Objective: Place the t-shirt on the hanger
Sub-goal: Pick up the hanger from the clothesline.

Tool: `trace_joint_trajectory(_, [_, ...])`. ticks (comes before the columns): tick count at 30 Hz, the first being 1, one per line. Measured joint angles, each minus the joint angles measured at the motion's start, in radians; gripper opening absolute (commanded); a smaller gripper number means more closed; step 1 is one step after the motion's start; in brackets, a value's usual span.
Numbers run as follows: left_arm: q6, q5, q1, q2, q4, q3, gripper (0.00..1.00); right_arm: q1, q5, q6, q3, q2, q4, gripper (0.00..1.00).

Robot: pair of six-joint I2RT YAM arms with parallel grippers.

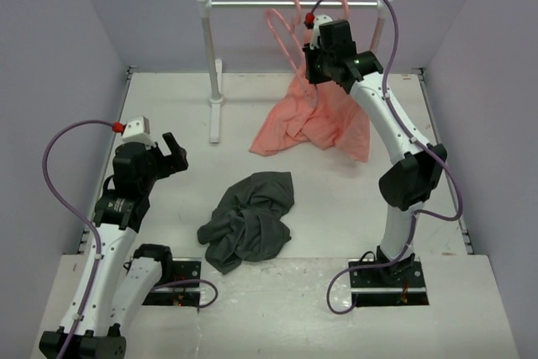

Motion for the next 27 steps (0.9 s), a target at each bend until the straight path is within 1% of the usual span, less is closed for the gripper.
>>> trace_joint_trajectory(1, [0.0, 0.004, 0.0, 0.001, 0.001, 0.0, 1.0, 0.0, -0.003, -0.002, -0.001, 0.0, 0.006, 0.03])
trace_joint_trajectory(4, [0.0, 0.014, 0.0, 0.004, 0.005, 0.0, 1.0, 0.0, -0.007, -0.004, -0.021, -0.002, 0.033, 0.0])
trace_joint_trajectory(12, [0.004, 0.041, 0.0, 0.007, 0.024, 0.0, 1.0, 0.0, -0.027, 0.028, -0.059, -0.024, 0.061, 0.0])
trace_joint_trajectory(16, [0.01, 0.091, -0.01, 0.038, 0.035, 0.0, 1.0, 0.0, -0.039, 0.057, -0.067, -0.065, 0.057, 0.0])
trace_joint_trajectory(18, [0.015, 0.131, -0.028, 0.081, 0.041, 0.002, 1.0, 0.0, -0.047, 0.064, -0.067, -0.093, 0.057, 0.0])
trace_joint_trajectory(20, [0.019, 0.158, -0.062, 0.136, 0.05, 0.003, 1.0, 0.0, -0.05, 0.07, -0.066, -0.124, 0.057, 0.0])
trace_joint_trajectory(22, [0.019, 0.166, -0.123, 0.187, 0.05, 0.003, 1.0, 0.0, -0.05, 0.074, -0.06, -0.145, 0.058, 0.0])
trace_joint_trajectory(27, [0.006, 0.154, -0.338, 0.236, 0.035, 0.043, 1.0, 0.0, -0.054, 0.084, -0.074, -0.168, 0.041, 0.0])
